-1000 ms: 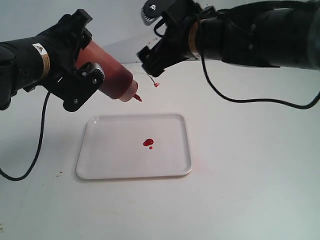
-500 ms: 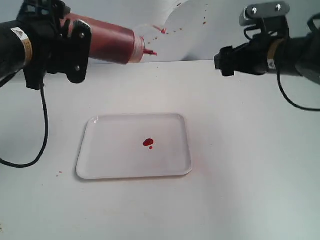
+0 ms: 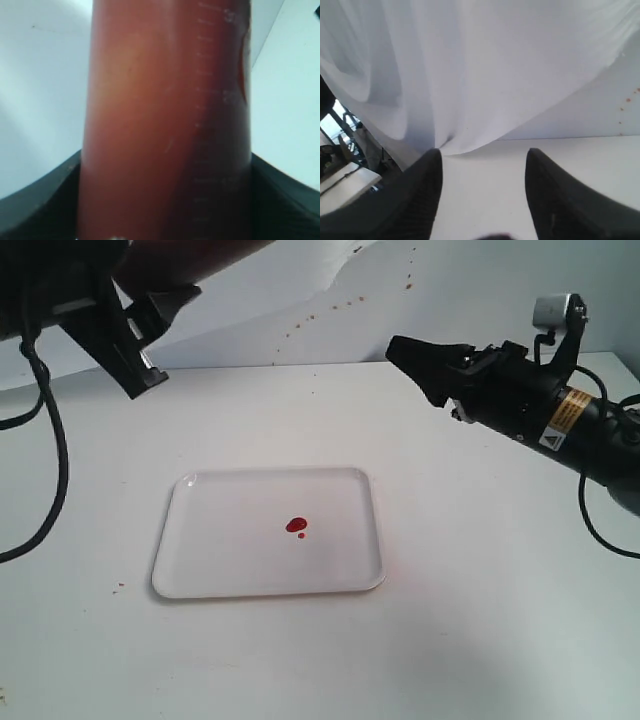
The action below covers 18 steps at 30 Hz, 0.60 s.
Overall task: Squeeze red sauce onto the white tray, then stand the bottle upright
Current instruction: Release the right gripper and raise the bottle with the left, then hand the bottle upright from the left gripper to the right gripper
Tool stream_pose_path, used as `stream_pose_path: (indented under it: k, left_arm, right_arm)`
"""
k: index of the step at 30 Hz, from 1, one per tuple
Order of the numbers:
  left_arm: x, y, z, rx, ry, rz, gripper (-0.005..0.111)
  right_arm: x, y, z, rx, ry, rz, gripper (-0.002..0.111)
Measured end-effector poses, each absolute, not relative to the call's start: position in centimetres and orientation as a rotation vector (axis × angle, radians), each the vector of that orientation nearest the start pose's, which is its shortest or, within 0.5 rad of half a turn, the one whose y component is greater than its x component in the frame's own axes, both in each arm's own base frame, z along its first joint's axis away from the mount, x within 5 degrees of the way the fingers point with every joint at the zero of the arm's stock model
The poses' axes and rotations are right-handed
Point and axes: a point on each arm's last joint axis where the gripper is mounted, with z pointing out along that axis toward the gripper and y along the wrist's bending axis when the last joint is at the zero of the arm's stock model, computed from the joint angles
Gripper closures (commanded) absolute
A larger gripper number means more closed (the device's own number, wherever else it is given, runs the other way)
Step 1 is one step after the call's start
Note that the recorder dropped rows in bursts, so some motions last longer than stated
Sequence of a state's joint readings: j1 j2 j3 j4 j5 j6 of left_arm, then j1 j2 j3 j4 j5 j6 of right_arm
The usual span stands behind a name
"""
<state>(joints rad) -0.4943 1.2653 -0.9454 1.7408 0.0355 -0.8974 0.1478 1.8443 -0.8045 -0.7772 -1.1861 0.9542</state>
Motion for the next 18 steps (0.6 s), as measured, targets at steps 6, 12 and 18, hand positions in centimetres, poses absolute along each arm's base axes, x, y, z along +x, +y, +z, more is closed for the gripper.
stream_pose_path:
  k: [6, 12, 18]
  left_arm:
    - [25.2, -14.2, 34.6, 1.06, 1.472, 0.102, 0.107]
    - [25.4, -15.1, 33.7, 1.033, 1.523, -0.053, 0.107]
    - [26.8, -16.5, 30.8, 1.065, 1.611, -0.17, 0.107]
  right_arm:
    - [33.0, 11.1, 20.1, -0.23, 1.592, 1.192, 0.06]
    - [32.1, 13.5, 20.1, -0.314, 1.593, 1.238, 0.04]
    - [30.7, 16.7, 20.8, -0.458, 1.509, 1.195, 0.032]
